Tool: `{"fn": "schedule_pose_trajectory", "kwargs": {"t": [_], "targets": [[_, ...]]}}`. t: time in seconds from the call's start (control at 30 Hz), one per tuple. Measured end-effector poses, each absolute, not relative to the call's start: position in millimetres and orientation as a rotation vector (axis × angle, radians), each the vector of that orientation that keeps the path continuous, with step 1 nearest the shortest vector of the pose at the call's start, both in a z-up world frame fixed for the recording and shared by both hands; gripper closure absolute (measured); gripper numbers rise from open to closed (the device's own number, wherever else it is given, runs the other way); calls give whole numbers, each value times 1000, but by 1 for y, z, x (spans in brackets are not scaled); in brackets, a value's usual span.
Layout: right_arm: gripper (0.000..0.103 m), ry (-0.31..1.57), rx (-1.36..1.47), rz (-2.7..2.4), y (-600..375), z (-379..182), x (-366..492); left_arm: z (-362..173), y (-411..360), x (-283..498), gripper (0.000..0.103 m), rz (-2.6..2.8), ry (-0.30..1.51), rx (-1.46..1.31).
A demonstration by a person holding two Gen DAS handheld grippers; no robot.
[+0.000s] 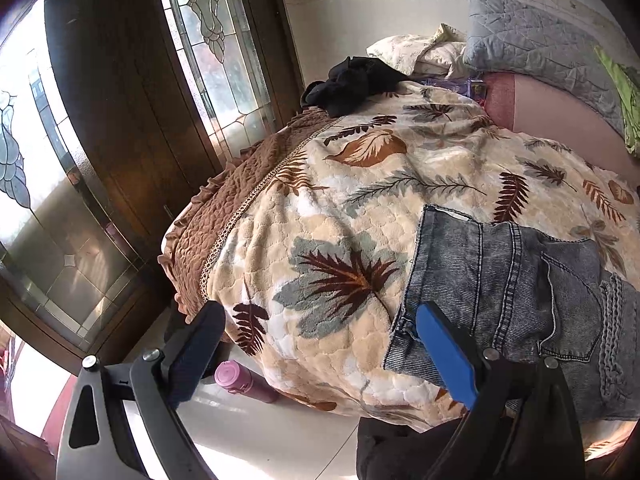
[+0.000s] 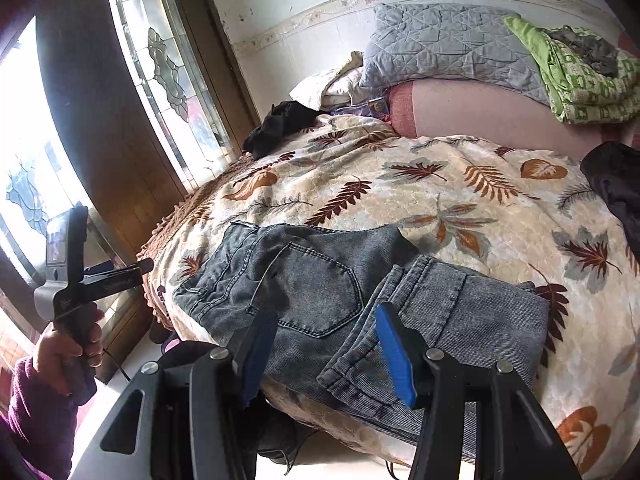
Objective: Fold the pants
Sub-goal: 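Press the folded leg edge flat with the left gripper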
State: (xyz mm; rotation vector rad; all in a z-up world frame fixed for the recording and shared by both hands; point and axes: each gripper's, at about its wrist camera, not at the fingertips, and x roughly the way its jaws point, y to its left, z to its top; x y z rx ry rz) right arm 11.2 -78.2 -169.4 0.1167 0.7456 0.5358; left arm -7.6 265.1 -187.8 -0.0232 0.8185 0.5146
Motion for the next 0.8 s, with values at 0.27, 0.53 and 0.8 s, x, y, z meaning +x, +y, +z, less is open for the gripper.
{"fn": "schedule_pose_trajectory", "kwargs": {"t": [0.27, 0.53, 0.8], "targets": [[48, 768, 131, 525, -81, -178, 15, -205, 273, -3, 7, 503, 875, -64], [48, 815, 145, 511, -85, -194, 19, -259, 307, -3, 7, 466, 1004, -322], [48, 841, 147, 512, -82, -205, 22, -263, 301, -5, 7, 297, 962, -536]]}}
